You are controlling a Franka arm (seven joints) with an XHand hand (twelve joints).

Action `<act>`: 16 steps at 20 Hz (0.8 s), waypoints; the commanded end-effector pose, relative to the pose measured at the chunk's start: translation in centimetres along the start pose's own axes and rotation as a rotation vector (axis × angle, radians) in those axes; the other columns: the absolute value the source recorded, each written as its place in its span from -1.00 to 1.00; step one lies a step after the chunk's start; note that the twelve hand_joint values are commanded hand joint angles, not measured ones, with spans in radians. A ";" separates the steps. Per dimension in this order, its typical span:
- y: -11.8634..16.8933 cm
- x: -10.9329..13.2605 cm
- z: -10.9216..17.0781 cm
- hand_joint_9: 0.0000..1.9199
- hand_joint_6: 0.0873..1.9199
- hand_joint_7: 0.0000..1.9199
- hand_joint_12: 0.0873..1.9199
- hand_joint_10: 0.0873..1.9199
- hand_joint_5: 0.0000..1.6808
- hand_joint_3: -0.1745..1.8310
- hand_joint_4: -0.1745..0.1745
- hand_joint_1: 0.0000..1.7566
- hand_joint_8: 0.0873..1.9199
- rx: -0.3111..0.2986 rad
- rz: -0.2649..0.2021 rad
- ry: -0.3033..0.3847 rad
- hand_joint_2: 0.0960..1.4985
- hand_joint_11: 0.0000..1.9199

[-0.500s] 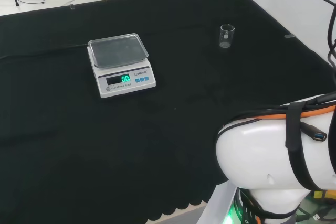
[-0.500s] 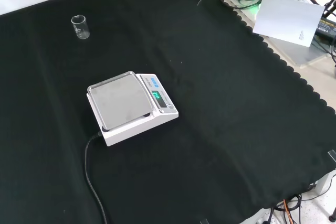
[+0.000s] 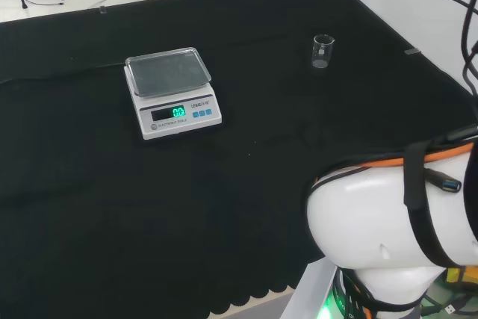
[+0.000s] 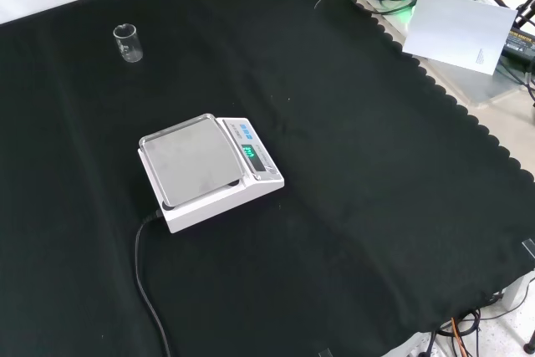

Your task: Pick up the beaker.

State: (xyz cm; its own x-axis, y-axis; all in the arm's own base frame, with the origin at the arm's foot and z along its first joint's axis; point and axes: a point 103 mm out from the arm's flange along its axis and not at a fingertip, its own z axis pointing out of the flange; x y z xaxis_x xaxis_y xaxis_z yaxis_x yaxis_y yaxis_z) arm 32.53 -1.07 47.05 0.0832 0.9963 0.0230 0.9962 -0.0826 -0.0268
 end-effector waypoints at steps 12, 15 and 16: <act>9.8 -5.7 9.8 -0.45 -0.77 -0.58 0.51 -0.26 -0.47 -0.47 -0.20 -0.45 -0.33 -0.014 0.065 -0.023 0.06 -0.83; 11.4 -6.2 11.8 -0.44 -0.76 -0.58 0.50 -0.26 -0.45 -0.48 -0.21 -0.44 -0.33 -0.001 0.106 -0.061 0.06 -0.83; 12.0 -6.5 12.4 -0.44 -0.75 -0.57 0.50 -0.26 -0.45 -0.48 -0.21 -0.44 -0.33 0.012 0.111 -0.052 0.06 -0.82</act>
State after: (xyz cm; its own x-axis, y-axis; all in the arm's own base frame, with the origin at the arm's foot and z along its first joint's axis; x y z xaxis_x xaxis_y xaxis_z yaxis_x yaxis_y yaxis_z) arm 41.16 -6.16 38.44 0.1278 0.9917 0.0114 0.9915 -0.1275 -0.0244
